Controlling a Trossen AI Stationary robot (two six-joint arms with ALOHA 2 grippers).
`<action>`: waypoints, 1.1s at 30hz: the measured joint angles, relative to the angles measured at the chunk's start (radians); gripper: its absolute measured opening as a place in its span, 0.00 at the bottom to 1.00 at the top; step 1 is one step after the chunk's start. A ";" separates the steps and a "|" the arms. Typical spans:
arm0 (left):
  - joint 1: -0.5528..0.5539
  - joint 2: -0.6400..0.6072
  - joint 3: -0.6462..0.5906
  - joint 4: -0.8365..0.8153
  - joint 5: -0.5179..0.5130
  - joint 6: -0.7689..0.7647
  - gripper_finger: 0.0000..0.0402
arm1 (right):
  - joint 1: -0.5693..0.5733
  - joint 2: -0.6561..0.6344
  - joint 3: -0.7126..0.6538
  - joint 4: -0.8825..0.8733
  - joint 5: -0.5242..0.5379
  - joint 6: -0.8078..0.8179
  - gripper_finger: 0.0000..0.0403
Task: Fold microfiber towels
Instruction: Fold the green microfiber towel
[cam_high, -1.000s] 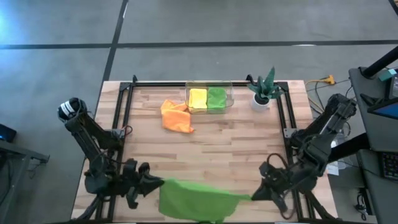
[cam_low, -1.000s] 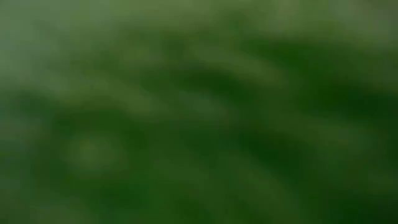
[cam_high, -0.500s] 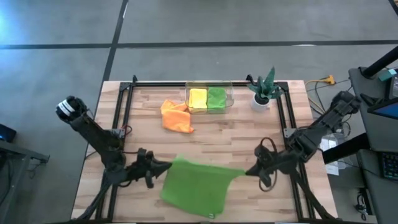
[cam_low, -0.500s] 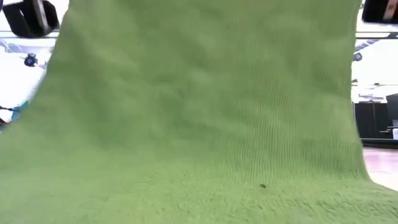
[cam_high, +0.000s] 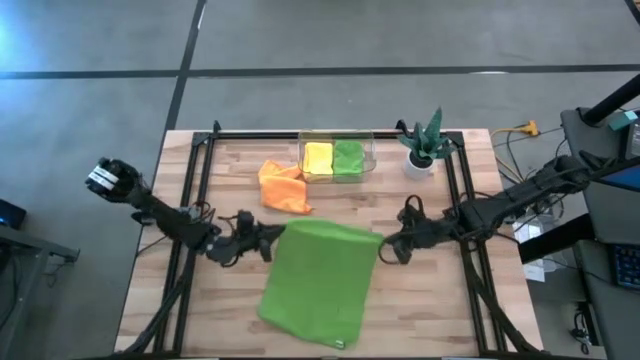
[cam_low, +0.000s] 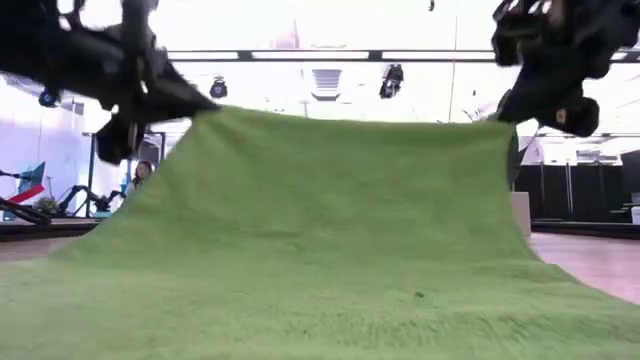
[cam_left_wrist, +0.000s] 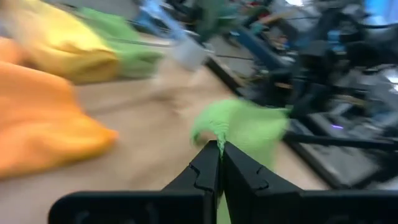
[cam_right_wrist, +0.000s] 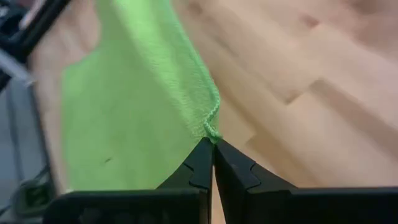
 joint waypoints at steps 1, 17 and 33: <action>0.023 0.000 -0.017 -0.002 0.003 0.000 0.00 | -0.021 0.000 -0.009 0.001 0.000 -0.008 0.02; 0.238 0.095 -0.069 -0.016 0.077 0.152 0.03 | -0.210 0.096 -0.074 0.036 -0.028 -0.077 0.02; 0.270 0.112 -0.063 -0.022 0.072 0.261 0.59 | -0.242 0.213 -0.060 0.475 -0.053 -0.290 0.12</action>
